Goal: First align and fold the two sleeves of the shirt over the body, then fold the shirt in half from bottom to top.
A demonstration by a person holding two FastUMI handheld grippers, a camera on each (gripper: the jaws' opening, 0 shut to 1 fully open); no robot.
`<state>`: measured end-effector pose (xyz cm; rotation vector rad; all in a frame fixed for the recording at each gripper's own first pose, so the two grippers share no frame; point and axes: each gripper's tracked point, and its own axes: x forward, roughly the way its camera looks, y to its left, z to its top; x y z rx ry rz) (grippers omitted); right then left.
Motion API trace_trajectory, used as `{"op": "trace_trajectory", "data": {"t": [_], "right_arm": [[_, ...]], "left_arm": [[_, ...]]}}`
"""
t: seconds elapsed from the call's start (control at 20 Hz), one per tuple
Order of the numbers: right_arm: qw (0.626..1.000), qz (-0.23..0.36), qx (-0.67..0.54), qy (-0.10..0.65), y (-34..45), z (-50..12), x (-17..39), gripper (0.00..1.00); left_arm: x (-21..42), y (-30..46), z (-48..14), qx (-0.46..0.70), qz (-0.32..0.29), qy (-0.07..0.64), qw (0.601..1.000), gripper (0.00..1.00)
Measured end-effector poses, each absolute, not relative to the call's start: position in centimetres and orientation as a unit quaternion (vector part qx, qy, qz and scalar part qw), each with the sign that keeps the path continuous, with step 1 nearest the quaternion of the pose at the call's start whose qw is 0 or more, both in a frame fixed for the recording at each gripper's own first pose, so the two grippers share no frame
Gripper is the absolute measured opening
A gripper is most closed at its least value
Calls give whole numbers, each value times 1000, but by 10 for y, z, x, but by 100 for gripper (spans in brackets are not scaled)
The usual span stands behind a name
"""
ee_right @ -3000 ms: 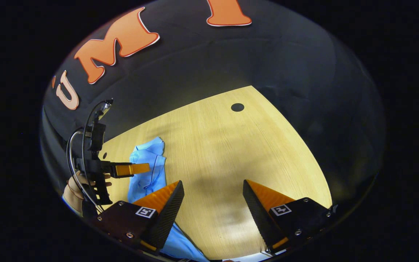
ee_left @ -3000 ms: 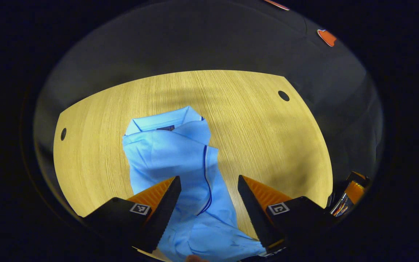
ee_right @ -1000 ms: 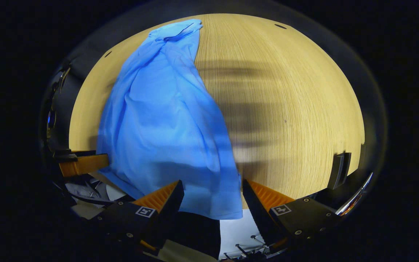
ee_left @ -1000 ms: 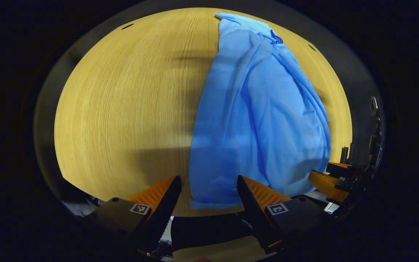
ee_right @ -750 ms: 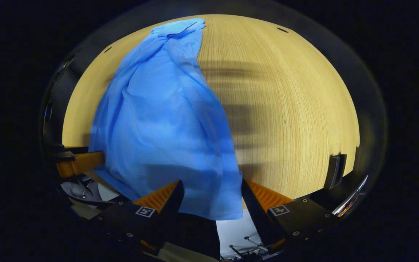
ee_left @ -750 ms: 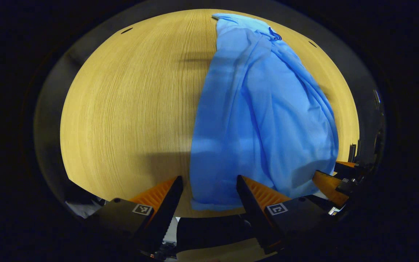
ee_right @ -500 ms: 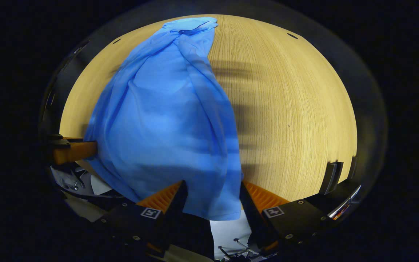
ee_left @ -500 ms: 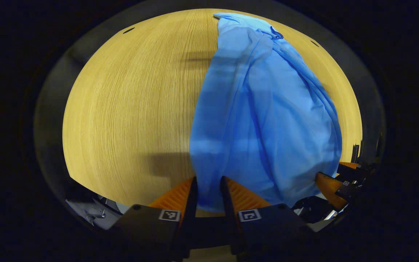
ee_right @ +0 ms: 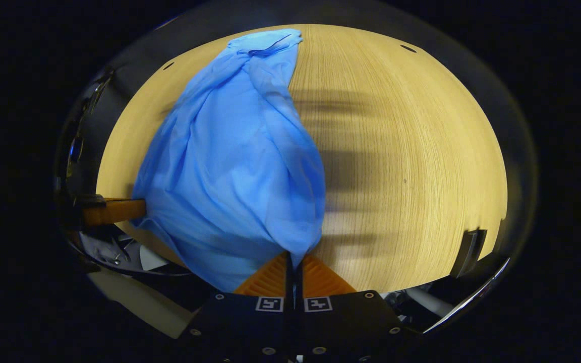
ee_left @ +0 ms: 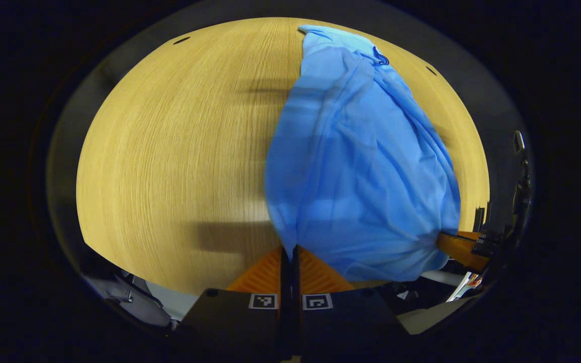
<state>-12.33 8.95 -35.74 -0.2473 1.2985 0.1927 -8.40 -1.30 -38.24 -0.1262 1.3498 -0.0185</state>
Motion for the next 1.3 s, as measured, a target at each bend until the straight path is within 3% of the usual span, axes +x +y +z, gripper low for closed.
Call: {"op": "trace_trajectory", "data": {"t": [0.3, 0.85, 1.3], "right_arm": [[802, 103, -139, 572, 92, -335, -86, 0], [857, 119, -183, 466, 122, -258, 46, 0], [878, 117, -170, 433, 152, -229, 131, 1]], "left_arm": [[-45, -15, -359, -46, -23, 586, 808, 4], [73, -13, -299, -32, -28, 509, 860, 4], [167, -8, -272, -35, -28, 481, 875, 4]]}}
